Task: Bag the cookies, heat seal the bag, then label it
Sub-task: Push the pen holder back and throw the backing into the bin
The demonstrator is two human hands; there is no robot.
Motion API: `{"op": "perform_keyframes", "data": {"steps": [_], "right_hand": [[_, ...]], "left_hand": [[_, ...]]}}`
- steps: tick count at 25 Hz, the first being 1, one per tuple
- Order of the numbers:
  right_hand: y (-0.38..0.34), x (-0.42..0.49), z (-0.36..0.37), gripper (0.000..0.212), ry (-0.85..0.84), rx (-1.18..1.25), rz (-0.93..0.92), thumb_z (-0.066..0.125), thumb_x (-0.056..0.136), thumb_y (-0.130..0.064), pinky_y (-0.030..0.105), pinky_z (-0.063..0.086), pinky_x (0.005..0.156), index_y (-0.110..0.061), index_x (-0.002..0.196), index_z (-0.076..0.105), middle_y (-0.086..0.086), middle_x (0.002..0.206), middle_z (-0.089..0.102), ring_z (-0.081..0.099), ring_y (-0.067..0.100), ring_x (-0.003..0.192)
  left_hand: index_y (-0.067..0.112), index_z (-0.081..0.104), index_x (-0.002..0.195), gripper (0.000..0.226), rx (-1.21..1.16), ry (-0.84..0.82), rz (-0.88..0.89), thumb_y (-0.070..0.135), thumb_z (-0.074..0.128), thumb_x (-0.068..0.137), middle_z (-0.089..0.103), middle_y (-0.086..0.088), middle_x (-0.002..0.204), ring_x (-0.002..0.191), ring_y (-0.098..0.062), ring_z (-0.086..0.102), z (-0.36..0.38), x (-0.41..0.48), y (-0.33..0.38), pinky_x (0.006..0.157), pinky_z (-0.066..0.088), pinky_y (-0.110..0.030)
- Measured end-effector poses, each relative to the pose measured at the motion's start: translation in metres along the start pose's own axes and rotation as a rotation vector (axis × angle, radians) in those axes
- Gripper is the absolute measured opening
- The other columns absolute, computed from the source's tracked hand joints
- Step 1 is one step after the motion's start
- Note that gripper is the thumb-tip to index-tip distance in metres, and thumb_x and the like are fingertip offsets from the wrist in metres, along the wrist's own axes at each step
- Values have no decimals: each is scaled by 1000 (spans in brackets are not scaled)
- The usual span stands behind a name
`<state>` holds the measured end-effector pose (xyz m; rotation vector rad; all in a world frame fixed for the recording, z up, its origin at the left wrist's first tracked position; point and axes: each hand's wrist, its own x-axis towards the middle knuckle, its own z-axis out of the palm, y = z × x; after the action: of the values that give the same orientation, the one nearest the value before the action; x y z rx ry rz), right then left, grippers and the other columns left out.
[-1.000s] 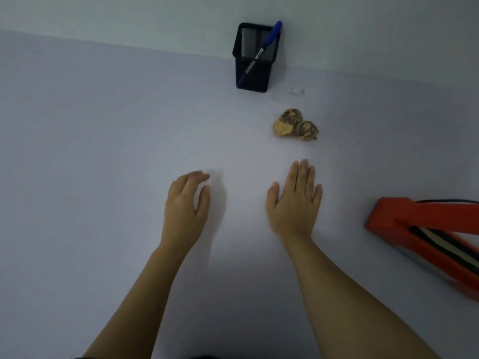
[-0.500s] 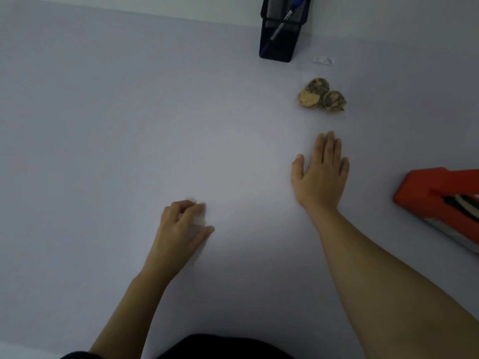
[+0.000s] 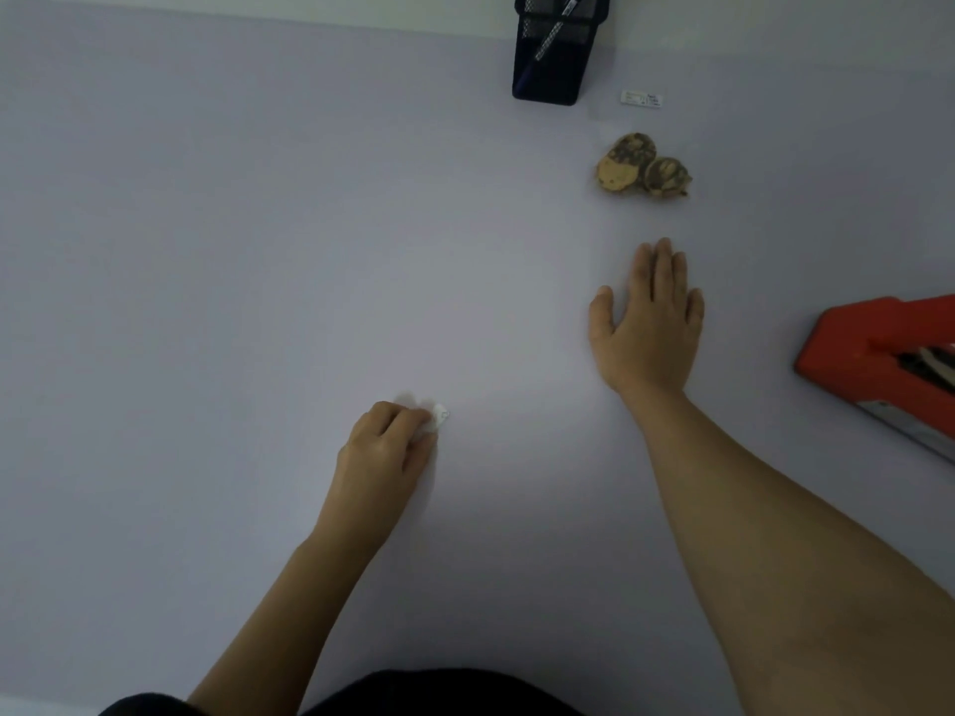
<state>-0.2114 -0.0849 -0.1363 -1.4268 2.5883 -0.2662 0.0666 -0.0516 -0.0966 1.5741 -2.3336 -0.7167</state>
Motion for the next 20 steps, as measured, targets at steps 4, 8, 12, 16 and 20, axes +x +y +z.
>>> {"op": "perform_keyframes", "data": {"steps": [4, 8, 12, 16, 20], "right_hand": [[1, 1, -1, 63, -3, -9, -1, 29, 94, -40, 45, 7, 116, -11, 147, 14, 7, 158, 10, 7, 23, 145], [1, 1, -3, 63, -1, 4, -21, 31, 94, -38, 46, 9, 115, -9, 147, 15, 9, 157, 12, 9, 25, 144], [0, -2, -4, 62, 11, 0, -30, 32, 94, -37, 47, 11, 115, -7, 146, 18, 11, 157, 15, 11, 26, 144], [-2, -4, -5, 55, 42, 61, -103, 34, 94, -32, 50, 15, 113, -6, 143, 28, 11, 154, 25, 19, 28, 142], [-30, -26, 4, 52, 15, 119, -463, 33, 90, -33, 50, 29, 107, -5, 133, 46, 16, 142, 45, 39, 31, 134]], "left_hand": [[3, 66, 88, 31, 73, 53, 42, 24, 44, 90, 61, -10, 75, 63, -28, 57, 1, 1, 9, 53, 49, -32], [10, 61, 92, 11, -274, 152, -303, 14, 51, 92, 66, -2, 77, 64, -17, 59, 3, 18, 51, 58, 47, -18], [15, 57, 92, 9, -610, 219, -575, 17, 49, 94, 69, 1, 77, 67, -4, 67, 10, 28, 78, 62, 50, -12], [18, 60, 95, 8, -841, 368, -773, 14, 60, 88, 70, 0, 86, 79, -10, 71, 9, 10, 70, 81, 56, -30], [21, 64, 88, 4, -894, 482, -855, 17, 63, 87, 71, 2, 80, 81, -15, 68, 2, -28, 50, 82, 54, -32]]}}
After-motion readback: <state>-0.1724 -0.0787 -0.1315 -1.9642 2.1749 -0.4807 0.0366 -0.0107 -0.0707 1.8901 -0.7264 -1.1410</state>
